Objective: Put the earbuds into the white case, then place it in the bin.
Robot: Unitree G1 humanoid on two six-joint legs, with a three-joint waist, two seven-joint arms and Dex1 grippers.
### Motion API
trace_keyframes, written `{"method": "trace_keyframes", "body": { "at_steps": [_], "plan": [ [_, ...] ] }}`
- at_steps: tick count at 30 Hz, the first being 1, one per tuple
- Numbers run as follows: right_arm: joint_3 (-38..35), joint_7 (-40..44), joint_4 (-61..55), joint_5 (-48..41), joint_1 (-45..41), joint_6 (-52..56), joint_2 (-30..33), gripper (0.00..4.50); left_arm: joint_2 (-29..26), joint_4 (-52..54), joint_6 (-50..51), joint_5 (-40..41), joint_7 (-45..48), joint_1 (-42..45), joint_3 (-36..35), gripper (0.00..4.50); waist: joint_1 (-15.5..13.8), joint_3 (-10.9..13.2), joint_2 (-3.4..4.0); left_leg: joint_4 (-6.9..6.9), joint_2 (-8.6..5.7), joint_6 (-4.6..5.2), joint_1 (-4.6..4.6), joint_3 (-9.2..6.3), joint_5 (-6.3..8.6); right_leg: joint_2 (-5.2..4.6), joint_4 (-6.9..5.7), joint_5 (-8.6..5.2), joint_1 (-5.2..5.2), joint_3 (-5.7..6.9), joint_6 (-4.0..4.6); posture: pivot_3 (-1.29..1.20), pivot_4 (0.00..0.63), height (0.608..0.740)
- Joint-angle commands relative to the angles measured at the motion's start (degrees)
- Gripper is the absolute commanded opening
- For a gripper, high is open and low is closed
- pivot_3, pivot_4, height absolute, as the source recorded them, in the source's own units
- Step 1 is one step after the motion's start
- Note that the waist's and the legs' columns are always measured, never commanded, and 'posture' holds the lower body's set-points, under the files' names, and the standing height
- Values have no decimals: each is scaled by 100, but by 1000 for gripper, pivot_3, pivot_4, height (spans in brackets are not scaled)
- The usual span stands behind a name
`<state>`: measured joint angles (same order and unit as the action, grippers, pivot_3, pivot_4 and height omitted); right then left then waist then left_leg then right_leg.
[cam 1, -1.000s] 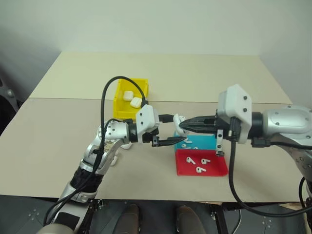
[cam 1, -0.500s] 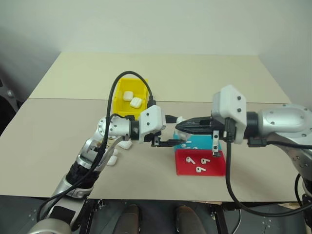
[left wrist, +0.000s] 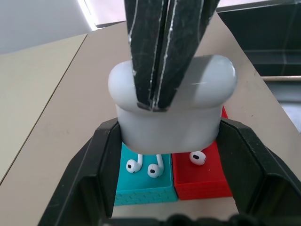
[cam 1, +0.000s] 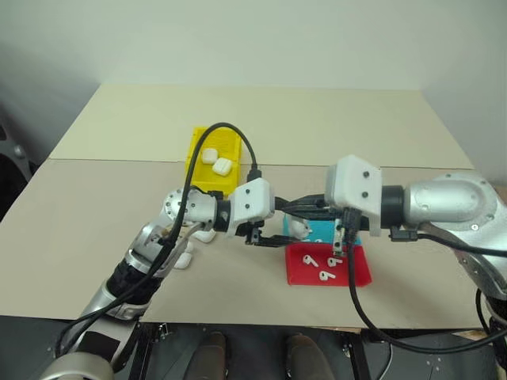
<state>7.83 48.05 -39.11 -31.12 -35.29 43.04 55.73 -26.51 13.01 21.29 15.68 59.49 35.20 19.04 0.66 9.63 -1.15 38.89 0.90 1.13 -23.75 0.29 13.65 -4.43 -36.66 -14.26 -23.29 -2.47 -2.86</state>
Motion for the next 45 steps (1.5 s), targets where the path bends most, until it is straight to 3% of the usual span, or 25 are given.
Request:
{"method": "trace_keyframes", "body": {
  "at_steps": [1, 7, 13, 15, 20, 24, 27, 30, 34, 39, 45],
  "plan": [
    [8, 96, 54, 222, 182, 6, 132, 29, 206, 290, -396, 329, -162, 22, -515, 2758, -2, 0, 0, 2, 1, 0, -1, -1, 0, 0, 0, 0, 0, 1, 0, 0, 150, 740],
    [-276, 76, 121, 120, 164, 35, 49, 29, 435, 195, -696, 434, -181, -192, -699, 2758, 3, 0, 1, 5, 1, -1, 4, 0, -1, 1, -10, 1, 0, -2, 2, 0, 150, 740],
    [-1901, -130, 290, -1626, -75, 204, -680, 29, 977, -312, -1627, 668, -174, -494, -1064, 2758, -8, 0, 1, 8, 0, -2, 6, -1, -2, -2, -8, 3, 7, -2, 3, 0, 150, 740],
    [-2372, -307, 297, -2067, -38, 228, -780, 29, 1078, -331, -1609, 594, -525, -512, -1216, 2758, -26, 0, 1, 7, 0, -1, 5, -2, -2, -2, -6, 4, 7, -1, 3, 0, 150, 740],
    [-2889, -1019, 190, -2076, 656, 428, -737, 29, 1454, -994, -1169, -652, -2901, 392, -1635, 2758, -128, 0, -6, 14, -4, 2, 6, -8, -4, -1, -7, 10, 15, 4, -3, 0, 150, 740],
    [-3017, -1335, 103, -2145, 1163, 415, -828, 29, 1533, -2185, -854, -1234, -4625, 1320, -2218, 2758, -113, 0, -6, 14, -8, 8, 4, -2, -13, -1, -4, 24, 13, -4, -9, 0, 150, 740],
    [-2894, -1459, 163, -2031, 1359, 421, -805, 29, 1438, -3158, -452, -1741, -5509, 1744, -2236, 2758, -93, -1, -6, 11, -8, 8, 7, -5, -13, 2, -4, 25, 13, -4, -9, 0, 150, 740],
    [-2734, -1474, 236, -1907, 1414, 395, -747, 29, 1397, -3960, -261, -2025, -5861, 1996, -2116, 2758, -78, -1, -5, 6, -9, 8, 8, -4, -13, 2, -3, 24, 10, -4, -9, 0, 150, 740],
    [-2587, -1481, 375, -1750, 1426, 389, -712, 29, 1393, -4349, -740, -2027, -5433, 1915, -1885, 2758, -85, 1, -8, 6, -10, 6, -9, -3, -14, -1, 3, 24, -1, 0, -9, 0, 150, 740],
    [-2528, -1536, 360, -1646, 1492, 439, -690, 0, 1513, -4538, -705, -1951, -5378, 1996, -1910, 4323, -128, 1, -8, 1, -10, 6, -13, 0, -14, -4, 17, 25, 0, 1, -10, 0, 150, 740],
    [-2552, -1521, 245, -1565, 1757, 481, -559, 0, 1480, -4067, -846, -1692, -5118, 1818, -2067, 4438, -128, 1, -8, 2, -9, 6, -11, 0, -14, -3, 11, 25, 0, 0, -10, 0, 150, 740]
  ]
}}
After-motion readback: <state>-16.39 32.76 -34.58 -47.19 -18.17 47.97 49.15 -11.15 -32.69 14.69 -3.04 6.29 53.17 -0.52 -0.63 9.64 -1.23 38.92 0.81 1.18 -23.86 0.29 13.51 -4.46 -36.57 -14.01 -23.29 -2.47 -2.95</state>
